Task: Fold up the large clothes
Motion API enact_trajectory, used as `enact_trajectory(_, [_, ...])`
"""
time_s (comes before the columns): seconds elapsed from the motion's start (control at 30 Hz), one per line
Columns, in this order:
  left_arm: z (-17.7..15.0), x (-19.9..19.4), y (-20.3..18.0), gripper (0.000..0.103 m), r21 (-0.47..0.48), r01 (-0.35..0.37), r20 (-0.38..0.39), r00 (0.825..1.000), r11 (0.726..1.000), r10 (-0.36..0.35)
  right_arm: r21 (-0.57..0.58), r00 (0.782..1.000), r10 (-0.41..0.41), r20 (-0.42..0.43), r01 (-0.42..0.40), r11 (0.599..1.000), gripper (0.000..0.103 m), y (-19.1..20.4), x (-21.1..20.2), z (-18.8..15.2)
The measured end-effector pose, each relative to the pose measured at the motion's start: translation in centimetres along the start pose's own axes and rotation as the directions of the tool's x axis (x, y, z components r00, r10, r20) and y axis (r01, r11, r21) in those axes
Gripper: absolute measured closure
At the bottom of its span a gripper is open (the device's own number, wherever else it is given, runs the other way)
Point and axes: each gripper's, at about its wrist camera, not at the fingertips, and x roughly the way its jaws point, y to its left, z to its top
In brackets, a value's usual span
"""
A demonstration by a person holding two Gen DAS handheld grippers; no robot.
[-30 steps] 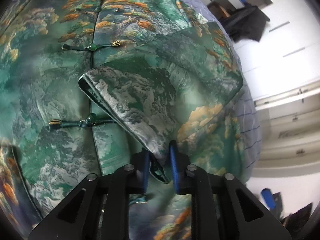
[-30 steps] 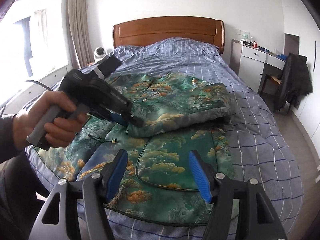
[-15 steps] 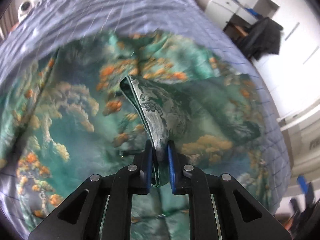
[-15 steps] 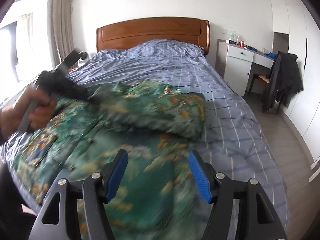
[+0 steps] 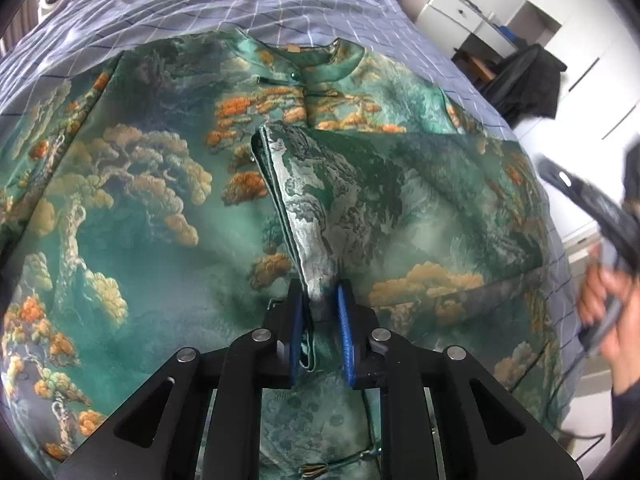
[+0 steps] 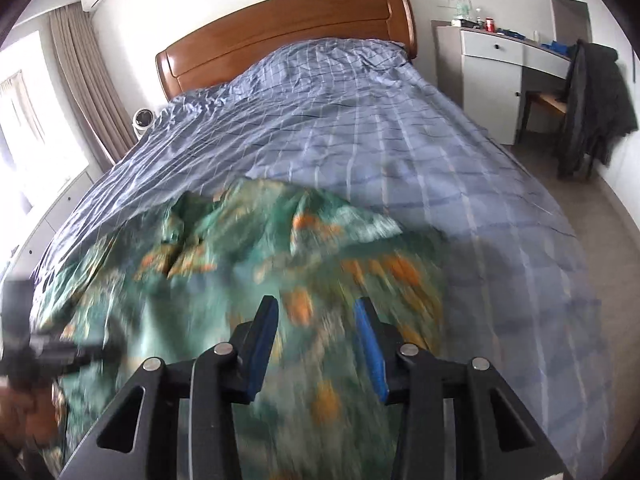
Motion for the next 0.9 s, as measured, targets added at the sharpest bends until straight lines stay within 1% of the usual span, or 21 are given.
enact_trajectory(0.03, [-0.1,0.2,0.2,0.086,-0.003,0.001,0.003,1.0,1.0,-0.001,0.004,1.0,0.005,-0.012,-0.005,1.0,0.062,0.1,1.2,0.4])
enact_trajectory(0.1, [0.1,0.9,0.5,0.085,-0.019,0.011,0.004,1.0,1.0,-0.011,0.036,0.998,0.007,-0.063,-0.004,0.999,0.062,-0.1,4.3,0.8])
enact_trajectory(0.13, [0.0,1.0,0.8,0.085,-0.031,0.019,0.006,1.0,0.999,-0.019,0.062,0.995,0.006,-0.102,0.0,0.998,0.062,-0.4,6.0,0.6])
enact_trajectory(0.17, [-0.2,0.9,1.1,0.084,-0.04,0.026,0.008,1.0,0.999,-0.025,0.094,0.987,0.013,-0.16,0.002,0.996,0.063,-0.9,8.1,0.1])
enact_trajectory(0.2, [-0.3,0.9,1.3,0.084,-0.05,0.031,0.009,0.999,0.998,-0.031,0.109,0.983,0.01,-0.185,0.01,0.994,0.064,-1.2,9.1,-0.4])
enact_trajectory(0.23, [-0.4,0.9,1.3,0.084,-0.051,0.032,0.01,0.999,0.998,-0.031,0.115,0.982,0.01,-0.186,0.012,0.993,0.064,-1.3,9.6,-0.8])
enact_trajectory(0.3, [-0.6,0.9,1.2,0.083,-0.038,0.023,0.014,1.0,0.999,-0.022,0.094,0.986,0.001,-0.169,0.015,0.995,0.064,-0.8,9.0,-1.0])
enact_trajectory(0.37, [-0.7,0.8,1.0,0.083,-0.027,0.012,0.018,1.0,1.0,-0.011,0.073,0.985,0.006,-0.174,0.007,0.997,0.064,-0.3,7.9,-1.3])
enact_trajectory(0.43, [-0.8,0.8,0.7,0.083,-0.019,0.0,0.024,1.0,1.0,0.0,0.036,0.981,0.026,-0.192,-0.019,0.999,0.064,0.5,6.0,-2.2])
enact_trajectory(0.53, [-0.9,0.9,0.4,0.083,-0.009,-0.016,0.033,0.999,1.0,0.017,-0.031,0.975,0.042,-0.218,-0.05,0.998,0.062,1.9,3.1,-4.4])
enact_trajectory(0.6, [-0.7,1.2,0.2,0.082,-0.008,-0.028,0.032,0.999,1.0,0.029,-0.066,0.972,0.038,-0.234,-0.055,0.996,0.062,2.7,1.9,-5.8])
enact_trajectory(0.7, [-0.7,1.5,0.0,0.082,-0.007,-0.045,0.033,0.998,0.999,0.045,-0.101,0.965,0.0,-0.261,-0.028,0.994,0.062,3.0,2.2,-7.1])
enact_trajectory(0.77, [-0.7,1.5,-0.1,0.081,0.001,-0.056,0.037,0.998,0.998,0.056,-0.087,0.959,-0.007,-0.282,-0.018,0.996,0.062,2.7,3.7,-7.7])
enact_trajectory(0.83, [-0.8,1.3,-0.3,0.078,0.018,-0.074,0.041,0.996,0.997,0.074,-0.073,0.96,-0.006,-0.28,-0.015,0.997,0.062,2.5,4.3,-8.0])
enact_trajectory(0.87, [-0.9,1.1,-0.5,0.075,0.025,-0.082,0.045,0.996,0.996,0.081,-0.069,0.961,-0.009,-0.278,-0.01,0.998,0.062,2.5,4.3,-8.0])
enact_trajectory(0.9, [-1.1,0.7,-0.8,0.07,0.038,-0.106,0.052,0.993,0.994,0.104,-0.066,0.961,-0.013,-0.277,-0.005,0.998,0.062,2.5,4.2,-7.9])
